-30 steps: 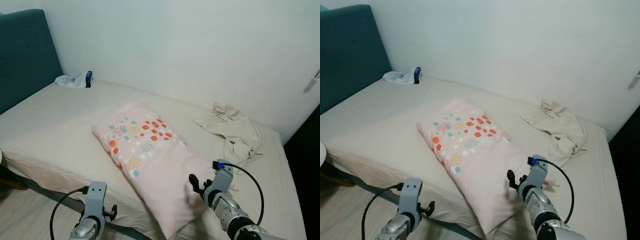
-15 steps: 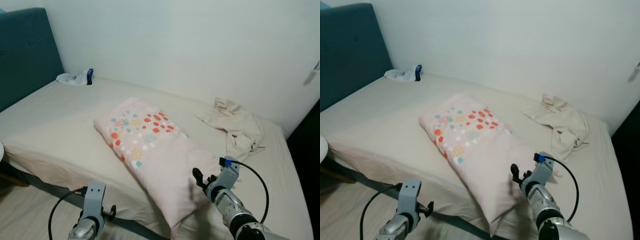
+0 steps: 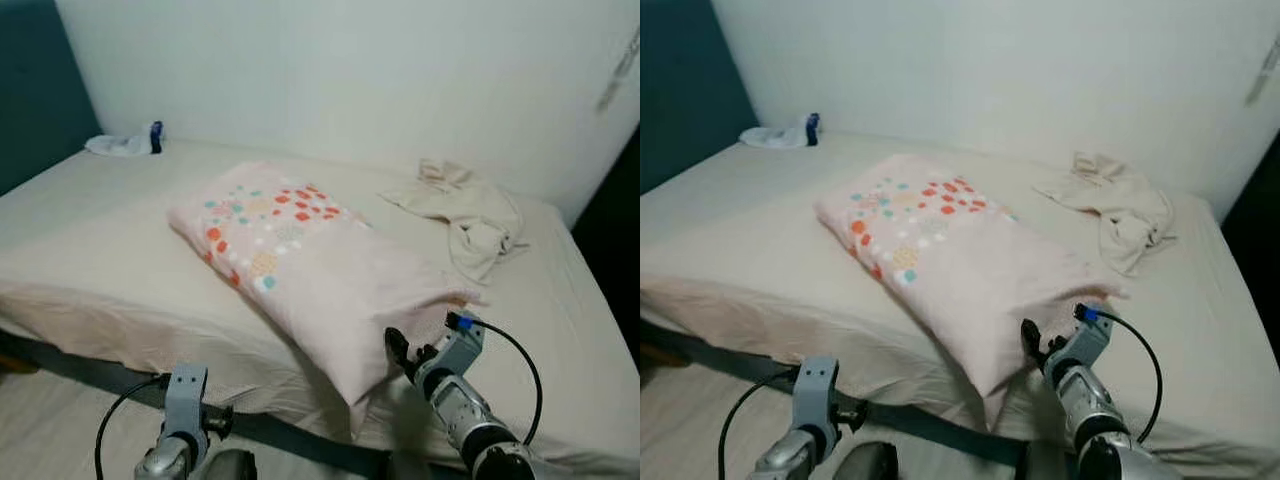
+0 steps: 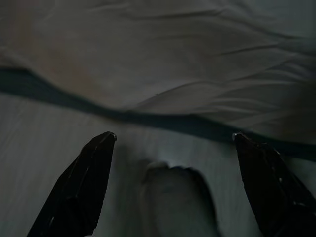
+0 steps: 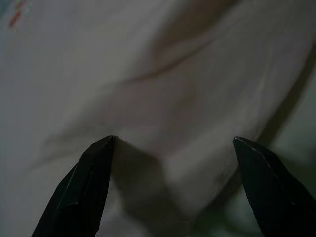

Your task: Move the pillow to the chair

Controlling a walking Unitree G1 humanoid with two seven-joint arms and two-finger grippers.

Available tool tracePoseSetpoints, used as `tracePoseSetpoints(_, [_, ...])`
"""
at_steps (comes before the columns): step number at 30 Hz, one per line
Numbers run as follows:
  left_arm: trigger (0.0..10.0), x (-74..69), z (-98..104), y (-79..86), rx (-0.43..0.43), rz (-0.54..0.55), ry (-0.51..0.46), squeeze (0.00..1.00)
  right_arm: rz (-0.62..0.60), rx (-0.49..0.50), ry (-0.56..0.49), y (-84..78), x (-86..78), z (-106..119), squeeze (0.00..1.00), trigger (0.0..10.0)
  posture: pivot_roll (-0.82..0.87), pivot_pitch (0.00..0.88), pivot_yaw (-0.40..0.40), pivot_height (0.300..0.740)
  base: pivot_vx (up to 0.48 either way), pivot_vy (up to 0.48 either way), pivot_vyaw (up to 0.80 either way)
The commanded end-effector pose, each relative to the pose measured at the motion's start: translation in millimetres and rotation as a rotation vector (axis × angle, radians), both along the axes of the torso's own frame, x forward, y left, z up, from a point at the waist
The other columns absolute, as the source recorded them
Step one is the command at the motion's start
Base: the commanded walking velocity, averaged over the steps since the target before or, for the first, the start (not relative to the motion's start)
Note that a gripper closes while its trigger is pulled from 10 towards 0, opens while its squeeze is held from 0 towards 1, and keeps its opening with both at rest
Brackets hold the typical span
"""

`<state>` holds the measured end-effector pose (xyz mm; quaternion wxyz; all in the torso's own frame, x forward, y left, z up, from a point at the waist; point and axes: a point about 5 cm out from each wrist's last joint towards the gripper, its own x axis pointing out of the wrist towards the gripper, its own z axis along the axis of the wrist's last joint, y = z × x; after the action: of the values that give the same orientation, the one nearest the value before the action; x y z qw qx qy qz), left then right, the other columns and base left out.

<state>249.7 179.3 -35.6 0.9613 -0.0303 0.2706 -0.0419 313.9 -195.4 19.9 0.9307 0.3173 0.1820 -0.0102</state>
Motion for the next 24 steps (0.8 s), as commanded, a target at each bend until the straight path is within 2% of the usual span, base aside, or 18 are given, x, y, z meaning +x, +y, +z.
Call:
tracePoseSetpoints(1, [10.0,5.3,5,-3.3,-0.023,-0.014,-0.035,0.00,-0.012,0.028,-0.046,-2.1,7.3,10,0.00,10.0,0.10,0.000,-0.021,0.550,0.000,0.000,0.00])
tracePoseSetpoints(2, [10.0,8.3,9,-8.8,-0.045,-0.056,-0.068,0.00,0.008,0.092,-0.133,-0.3,16.2,23,0.00,10.0,0.11,0.000,-0.007,0.540,0.000,0.000,0.00])
tracePoseSetpoints(6, [10.0,7.2,9,-10.0,-0.057,-0.069,-0.081,0.00,0.081,0.143,-0.196,10.3,20.1,29,0.00,10.0,0.12,0.000,-0.004,0.520,0.000,0.000,0.00])
tracePoseSetpoints(11, [10.0,3.4,7,-9.5,-0.059,-0.072,-0.080,0.00,0.062,0.143,-0.155,11.2,16.3,23,0.00,10.0,0.13,0.000,0.001,0.500,0.000,0.000,0.00])
tracePoseSetpoints(13, [10.0,1.5,6,-8.9,-0.061,-0.071,-0.079,0.00,0.034,0.140,-0.122,9.8,14.0,18,0.00,10.0,0.13,0.000,0.002,0.495,0.000,0.000,0.00])
tracePoseSetpoints(15, [10.0,-4.8,3,-6.1,-0.065,-0.078,-0.083,0.00,-0.037,0.157,-0.037,9.2,8.6,8,0.00,10.0,0.15,0.000,0.004,0.480,0.000,0.000,0.00])
tracePoseSetpoints(18, [10.0,-7.6,3,-4.2,-0.068,-0.080,-0.089,0.00,-0.050,0.164,-0.016,10.4,7.3,6,0.00,10.0,0.17,0.017,0.007,0.470,0.000,0.000,0.00])
tracePoseSetpoints(22, [10.0,-14.0,2,-0.5,-0.068,-0.086,-0.106,0.00,-0.032,0.190,-0.020,17.3,9.7,7,0.00,10.0,0.19,0.048,0.013,0.465,0.000,0.000,0.00])
tracePoseSetpoints(23, [10.0,-16.2,2,0.5,-0.067,-0.090,-0.115,0.00,-0.014,0.197,-0.044,20.3,13.0,11,0.00,10.0,0.21,0.067,0.018,0.465,0.000,0.000,0.00])
tracePoseSetpoints(24, [10.0,-20.2,2,2.1,-0.065,-0.097,-0.128,0.00,0.022,0.238,-0.113,25.7,19.4,21,0.00,10.0,0.22,0.084,0.023,0.465,0.000,0.000,0.00])
